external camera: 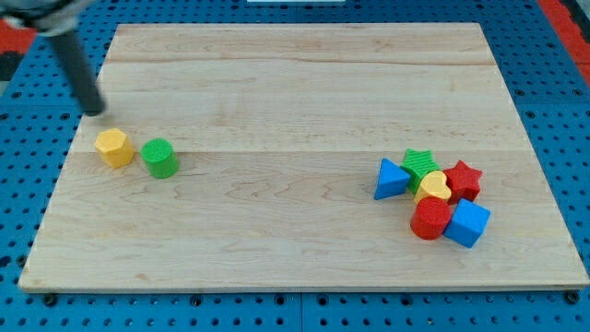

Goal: Move green circle with yellow hexagon into group of blocks towards bottom right

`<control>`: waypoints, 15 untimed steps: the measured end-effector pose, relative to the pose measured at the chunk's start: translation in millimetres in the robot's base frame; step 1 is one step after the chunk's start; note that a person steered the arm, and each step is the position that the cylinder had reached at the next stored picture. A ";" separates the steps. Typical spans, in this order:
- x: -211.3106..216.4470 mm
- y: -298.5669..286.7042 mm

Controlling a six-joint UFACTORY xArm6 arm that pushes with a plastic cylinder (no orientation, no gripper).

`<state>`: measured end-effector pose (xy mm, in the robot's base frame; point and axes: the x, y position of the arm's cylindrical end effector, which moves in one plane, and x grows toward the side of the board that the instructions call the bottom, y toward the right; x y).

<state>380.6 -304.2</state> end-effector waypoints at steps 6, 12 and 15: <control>108.7 191.7; 183.9 378.5; 175.7 105.8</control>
<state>556.3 -198.4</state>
